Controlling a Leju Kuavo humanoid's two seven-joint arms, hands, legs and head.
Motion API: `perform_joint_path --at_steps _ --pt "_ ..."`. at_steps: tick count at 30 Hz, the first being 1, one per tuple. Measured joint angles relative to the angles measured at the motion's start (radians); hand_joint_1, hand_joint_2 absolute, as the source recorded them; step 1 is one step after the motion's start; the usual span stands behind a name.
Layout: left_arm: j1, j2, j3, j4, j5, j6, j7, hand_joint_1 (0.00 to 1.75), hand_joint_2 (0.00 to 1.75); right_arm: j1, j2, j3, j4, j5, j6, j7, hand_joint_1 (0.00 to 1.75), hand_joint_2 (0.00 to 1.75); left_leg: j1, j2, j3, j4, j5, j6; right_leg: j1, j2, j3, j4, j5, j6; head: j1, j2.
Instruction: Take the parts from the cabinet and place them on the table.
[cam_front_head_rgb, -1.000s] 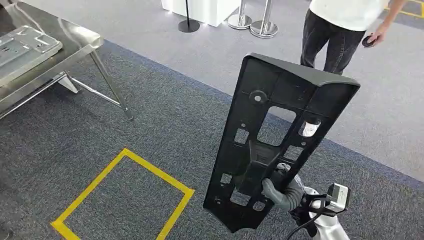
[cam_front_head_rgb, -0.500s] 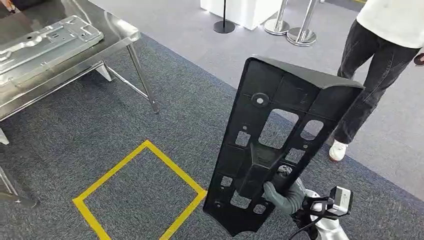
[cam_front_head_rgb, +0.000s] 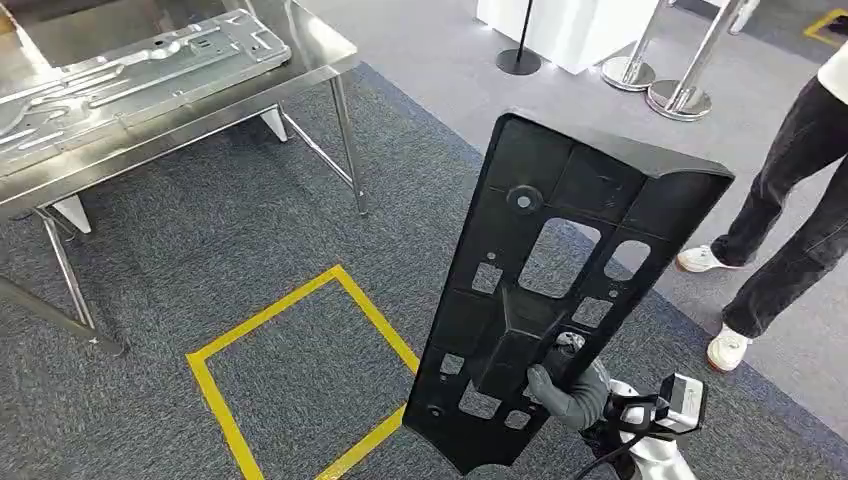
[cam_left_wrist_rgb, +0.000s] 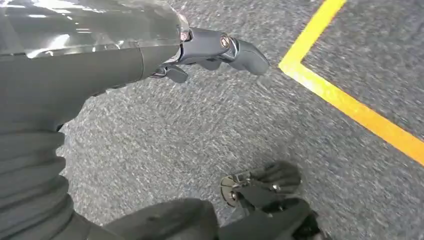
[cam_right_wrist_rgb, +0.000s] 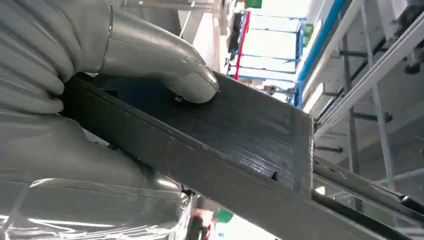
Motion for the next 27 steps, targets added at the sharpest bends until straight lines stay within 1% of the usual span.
perform_joint_path --at_steps 1,2,3,4,5,6,7,8,9,10,11,12,13,14,15,16,17,18,19,20,21,22,23,24,25,26,27 --pt "0.001 0.000 0.000 0.000 -0.001 0.000 0.002 0.00 1.75 0.000 0.000 -0.001 -0.001 -0.001 0.000 0.000 1.75 1.75 0.001 -0.010 0.001 -0.004 0.004 0.003 -0.004 0.054 -0.006 0.025 -0.019 0.005 0.000 0.000" --pt "0.000 0.000 0.000 0.000 -0.003 -0.001 0.003 0.00 1.75 0.002 0.000 -0.004 -0.002 -0.003 0.000 0.000 1.75 1.75 0.002 -0.018 0.000 -0.004 0.007 0.008 -0.005 0.090 -0.036 0.089 -0.060 0.005 0.000 0.000" --pt "-0.003 0.000 0.000 0.000 -0.003 -0.001 0.003 0.00 1.75 0.008 0.000 -0.008 -0.002 -0.004 0.000 0.000 1.75 1.75 0.002 -0.031 -0.001 -0.004 0.007 0.009 -0.005 0.106 -0.079 0.179 -0.103 0.007 0.000 0.000" --pt "-0.004 0.000 0.000 0.000 -0.003 -0.002 0.003 0.00 1.75 0.014 0.000 -0.010 -0.002 -0.004 0.000 0.000 1.75 1.75 0.001 -0.045 -0.002 -0.004 0.007 0.010 -0.005 0.110 -0.121 0.262 -0.134 0.008 0.000 0.000" --pt "-0.002 0.000 0.000 0.000 -0.003 -0.002 0.004 0.00 1.75 0.017 0.000 -0.011 -0.001 -0.004 0.000 0.000 1.75 1.75 0.000 -0.059 -0.002 -0.003 0.007 0.010 -0.005 0.111 -0.154 0.320 -0.144 0.009 0.000 0.000" --pt "-0.001 0.001 0.000 0.000 -0.004 -0.003 0.005 0.00 1.75 0.018 0.000 -0.012 0.000 -0.003 0.001 0.000 1.75 1.75 0.000 -0.072 -0.001 -0.002 0.007 0.010 -0.005 0.111 -0.163 0.325 -0.129 0.008 0.000 0.000" --pt "0.000 0.001 0.000 0.000 -0.005 -0.003 0.005 0.00 1.75 0.018 0.000 -0.013 0.000 -0.002 0.002 0.000 1.75 1.75 0.000 -0.086 0.001 0.000 0.006 0.009 -0.005 0.112 -0.147 0.281 -0.091 0.006 0.000 0.000" --pt "-0.001 0.001 0.000 0.000 -0.005 -0.004 0.005 0.00 1.75 0.017 0.000 -0.014 0.000 -0.002 0.002 0.000 1.75 1.75 0.000 -0.101 0.002 0.002 0.005 0.008 -0.006 0.117 -0.114 0.204 -0.042 0.004 0.000 0.000" --pt "-0.002 0.001 0.000 0.000 -0.006 -0.004 0.003 0.00 1.75 0.016 0.000 -0.015 0.000 0.000 0.002 0.000 1.75 1.75 0.000 -0.116 0.004 0.006 0.003 0.004 -0.007 0.135 -0.066 0.098 0.013 0.000 0.000 0.000" --pt "-0.002 0.001 0.000 0.000 -0.006 -0.004 0.001 0.00 1.75 0.016 0.000 -0.016 0.000 0.002 0.000 0.000 1.75 1.75 0.001 -0.126 0.002 0.009 0.000 0.001 -0.008 0.178 -0.039 0.026 0.030 -0.006 0.000 0.000" --pt "-0.004 0.000 0.000 0.000 -0.007 -0.005 -0.001 0.00 1.75 0.017 0.000 -0.016 0.001 0.004 0.000 0.000 1.75 1.75 -0.005 -0.136 -0.005 0.019 -0.002 -0.005 -0.012 0.199 -0.031 0.007 0.019 -0.008 0.000 0.000" --pt "-0.003 0.001 -0.001 0.000 -0.009 -0.005 -0.002 0.00 1.75 0.016 0.000 -0.016 0.001 0.005 -0.002 0.000 1.75 1.75 -0.001 -0.143 -0.012 0.015 0.000 -0.009 -0.008 0.185 -0.033 0.013 0.021 -0.011 0.000 0.000" --pt "0.000 0.001 0.000 0.000 -0.012 -0.005 -0.002 0.00 1.75 0.014 0.000 -0.017 0.001 0.005 -0.002 0.000 1.75 1.75 0.004 -0.155 -0.014 0.012 0.001 -0.017 -0.003 0.179 -0.035 0.014 0.019 -0.017 0.000 0.000" --pt "0.001 0.001 0.000 0.000 -0.012 -0.005 -0.002 0.00 1.75 0.012 0.000 -0.017 0.001 0.005 -0.002 0.000 1.75 1.75 0.006 -0.165 -0.017 0.009 0.004 -0.023 -0.002 0.169 -0.033 0.013 0.021 -0.022 0.000 0.000" --pt "0.002 0.002 0.000 0.000 -0.012 -0.005 -0.002 0.00 1.75 0.011 0.000 -0.017 0.001 0.005 -0.002 0.000 1.75 1.75 0.001 -0.168 -0.018 0.013 0.001 -0.030 -0.014 0.159 -0.030 0.002 0.025 -0.031 0.000 0.000" --pt "0.003 0.003 0.000 0.000 -0.012 -0.005 -0.002 0.00 1.75 0.009 0.000 -0.016 0.001 0.005 -0.003 0.000 1.75 1.75 -0.002 -0.106 -0.023 0.033 -0.014 -0.033 -0.011 0.142 -0.024 -0.004 0.026 -0.036 0.000 0.000" --pt "0.002 0.003 0.000 0.000 -0.013 -0.005 -0.002 0.00 1.75 0.011 0.000 -0.016 0.001 0.004 -0.002 0.000 1.75 1.75 -0.002 -0.063 -0.046 0.080 -0.047 -0.037 -0.010 0.130 -0.022 -0.005 0.024 -0.043 0.000 0.000" --pt "-0.002 0.003 -0.001 0.000 -0.013 -0.005 -0.002 0.00 1.75 0.012 0.000 -0.016 0.001 0.004 -0.002 0.000 1.75 1.75 0.001 -0.044 -0.085 0.158 -0.091 -0.042 -0.008 0.115 -0.022 -0.004 0.023 -0.046 0.000 0.000" --pt "-0.004 0.003 -0.001 0.000 -0.013 -0.005 -0.002 0.00 1.75 0.013 -0.002 -0.017 0.002 0.004 -0.002 0.000 1.75 1.75 0.005 -0.037 -0.126 0.240 -0.128 -0.046 -0.006 0.101 -0.022 -0.004 0.022 -0.046 0.000 0.000" --pt "-0.006 0.003 0.000 0.000 -0.013 -0.005 -0.003 0.00 1.75 0.014 -0.002 -0.017 0.002 0.004 -0.002 0.000 1.75 1.75 0.008 -0.035 -0.161 0.312 -0.150 -0.050 -0.006 0.086 -0.022 -0.004 0.021 -0.047 0.000 0.000" --pt "-0.006 0.003 0.000 0.000 -0.011 -0.005 -0.003 0.00 1.75 0.014 -0.002 -0.016 0.002 0.004 -0.002 0.000 1.75 1.75 0.010 -0.033 -0.174 0.337 -0.149 -0.052 -0.006 0.072 -0.021 -0.003 0.019 -0.046 0.000 0.000" --pt "-0.007 0.003 0.000 0.000 -0.013 -0.006 -0.003 0.00 1.75 0.014 -0.002 -0.016 0.002 0.004 -0.002 0.000 1.75 1.75 0.012 -0.030 -0.163 0.315 -0.127 -0.054 -0.006 0.059 -0.019 -0.003 0.017 -0.045 0.000 0.000" --pt "-0.007 0.003 -0.001 0.000 -0.013 -0.007 0.000 0.00 1.75 0.014 -0.002 -0.016 0.003 0.004 -0.002 0.000 1.75 1.75 0.013 -0.025 -0.124 0.242 -0.084 -0.054 -0.007 0.047 -0.016 -0.003 0.015 -0.043 0.000 0.000" --pt "-0.006 0.003 -0.001 0.000 -0.013 -0.007 0.000 0.00 1.75 0.014 -0.002 -0.016 0.003 0.004 -0.002 0.000 1.75 1.75 0.013 -0.015 -0.070 0.142 -0.037 -0.053 -0.007 0.036 -0.011 -0.003 0.012 -0.039 0.000 0.000" --pt "-0.006 0.003 -0.001 0.000 -0.013 -0.007 0.000 0.00 1.75 0.013 -0.002 -0.016 0.003 0.004 0.000 0.000 1.75 1.75 0.013 0.010 -0.019 0.047 0.000 -0.049 -0.007 0.027 -0.005 -0.003 0.009 -0.035 0.000 0.000" --pt "-0.010 0.003 -0.001 0.000 -0.012 -0.006 0.000 0.00 1.75 0.010 -0.002 -0.018 0.003 0.005 0.001 0.000 1.75 1.75 0.002 0.035 -0.004 0.016 -0.016 -0.039 -0.001 0.018 -0.002 -0.003 0.006 -0.030 0.000 0.000" --pt "-0.013 0.003 0.000 0.000 -0.010 -0.003 -0.002 0.00 1.75 0.003 -0.002 -0.018 0.003 0.006 0.001 0.000 1.75 1.75 0.002 0.025 -0.007 0.009 -0.007 -0.032 0.002 0.012 -0.002 -0.001 0.004 -0.024 0.000 0.000"
